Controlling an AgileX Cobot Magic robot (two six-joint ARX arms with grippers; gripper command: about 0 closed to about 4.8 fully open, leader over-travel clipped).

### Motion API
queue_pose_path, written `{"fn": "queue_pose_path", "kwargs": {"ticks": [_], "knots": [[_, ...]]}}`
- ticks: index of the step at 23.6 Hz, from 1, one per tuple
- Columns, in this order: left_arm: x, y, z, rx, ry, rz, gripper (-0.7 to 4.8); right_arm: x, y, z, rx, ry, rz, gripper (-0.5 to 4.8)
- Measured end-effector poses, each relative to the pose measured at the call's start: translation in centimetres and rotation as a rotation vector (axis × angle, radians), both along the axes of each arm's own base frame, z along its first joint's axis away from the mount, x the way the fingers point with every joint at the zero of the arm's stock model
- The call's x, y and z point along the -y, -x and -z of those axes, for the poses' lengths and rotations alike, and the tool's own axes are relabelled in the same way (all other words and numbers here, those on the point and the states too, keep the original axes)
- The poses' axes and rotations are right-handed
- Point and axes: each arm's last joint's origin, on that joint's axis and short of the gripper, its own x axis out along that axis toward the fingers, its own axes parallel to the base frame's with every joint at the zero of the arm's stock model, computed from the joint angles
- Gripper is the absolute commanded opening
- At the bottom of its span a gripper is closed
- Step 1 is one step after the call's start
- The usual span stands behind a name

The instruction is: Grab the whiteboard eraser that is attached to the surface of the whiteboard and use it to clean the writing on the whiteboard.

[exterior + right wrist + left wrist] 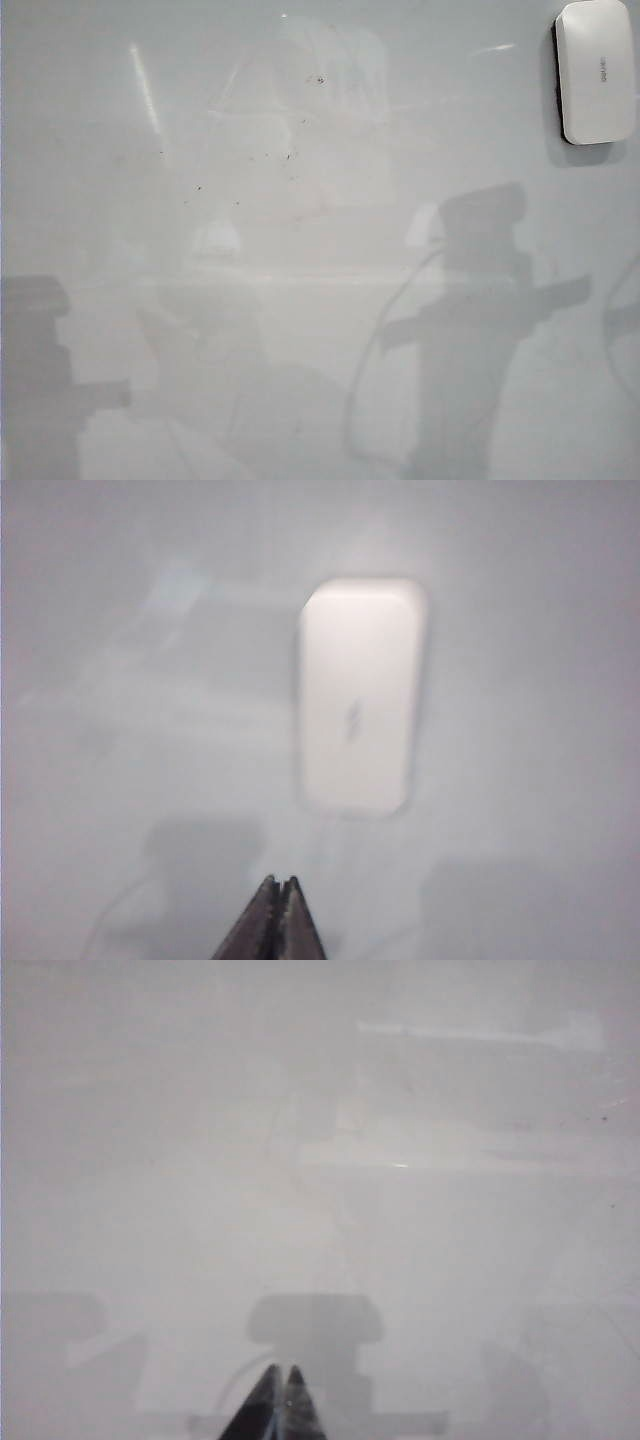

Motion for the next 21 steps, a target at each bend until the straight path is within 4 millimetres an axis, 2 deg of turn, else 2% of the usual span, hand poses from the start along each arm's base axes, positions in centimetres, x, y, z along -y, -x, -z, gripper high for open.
{"fn": "queue_pose_path", "kwargs": {"ticks": [4,7,10,12,16,21], "knots": [[0.0,0.0,0.0,0.0,0.0,0.0,-0.05,1.0,0.5,1.5,0.141,-0.036,0.117,0.03],[0.0,0.0,0.0,0.0,0.0,0.0,-0.05,1.2,0.1,3.3,0.108,-0.071,0.141,0.03],[0.0,0.0,0.0,-0.002,0.0,0.0,-0.05,1.3,-1.0,6.7,0.017,-0.128,0.149,0.03],[0.0,0.0,0.0,-0.002,0.0,0.0,-0.05,1.3,-1.3,7.7,-0.016,-0.155,0.149,0.03],[0.0,0.0,0.0,-0.002,0.0,0.0,-0.05,1.3,-1.8,9.4,-0.067,-0.172,0.152,0.03],[0.0,0.0,0.0,-0.002,0.0,0.0,-0.05,1.3,-2.0,10.5,-0.098,-0.172,0.155,0.03]]}}
